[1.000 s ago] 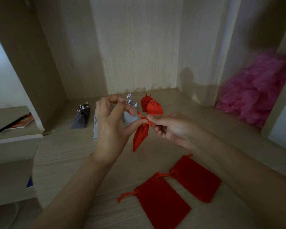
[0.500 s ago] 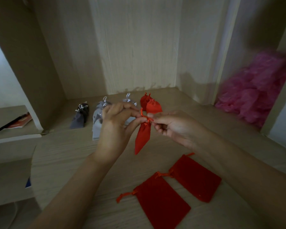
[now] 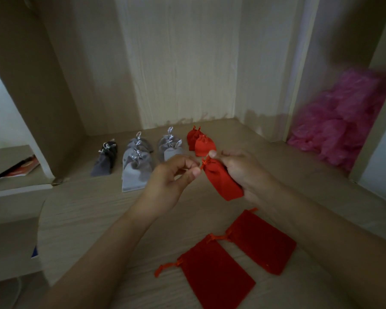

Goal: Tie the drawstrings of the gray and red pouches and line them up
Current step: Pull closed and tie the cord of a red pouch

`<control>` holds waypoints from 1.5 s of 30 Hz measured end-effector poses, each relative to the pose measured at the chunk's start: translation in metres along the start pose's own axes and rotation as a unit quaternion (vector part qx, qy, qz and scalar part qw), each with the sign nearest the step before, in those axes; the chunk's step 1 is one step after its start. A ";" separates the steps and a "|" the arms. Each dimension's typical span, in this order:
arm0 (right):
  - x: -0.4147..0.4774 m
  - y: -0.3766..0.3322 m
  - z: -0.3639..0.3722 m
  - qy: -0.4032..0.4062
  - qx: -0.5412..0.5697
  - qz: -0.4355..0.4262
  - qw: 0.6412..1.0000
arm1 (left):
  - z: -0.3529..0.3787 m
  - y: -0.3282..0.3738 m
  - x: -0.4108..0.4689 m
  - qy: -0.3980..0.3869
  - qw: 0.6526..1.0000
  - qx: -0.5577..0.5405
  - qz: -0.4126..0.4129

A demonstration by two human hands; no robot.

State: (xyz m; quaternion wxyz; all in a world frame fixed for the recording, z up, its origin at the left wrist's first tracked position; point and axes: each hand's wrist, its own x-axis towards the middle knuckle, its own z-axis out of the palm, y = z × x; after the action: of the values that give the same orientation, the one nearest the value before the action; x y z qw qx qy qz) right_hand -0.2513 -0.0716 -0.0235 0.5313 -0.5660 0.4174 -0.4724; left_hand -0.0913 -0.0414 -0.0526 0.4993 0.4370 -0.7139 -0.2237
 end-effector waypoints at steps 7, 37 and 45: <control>0.009 0.008 -0.001 -0.008 -0.105 -0.177 0.979 | 0.007 0.012 -0.001 0.024 0.990 -0.125 -0.057; 0.042 0.061 -0.089 0.050 -0.585 -0.111 0.802 | 0.047 -0.060 0.145 0.111 0.941 0.111 -0.300; 0.044 0.061 -0.089 0.046 -0.585 -0.100 0.803 | 0.031 -0.041 0.134 0.041 0.915 0.314 -0.252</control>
State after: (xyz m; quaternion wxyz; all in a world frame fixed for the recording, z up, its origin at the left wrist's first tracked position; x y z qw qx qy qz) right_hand -0.3272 -0.1380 -0.0816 0.0293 -0.7856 0.5798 -0.2143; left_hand -0.1189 -0.1803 -0.0269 0.2928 0.7455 -0.5922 -0.0886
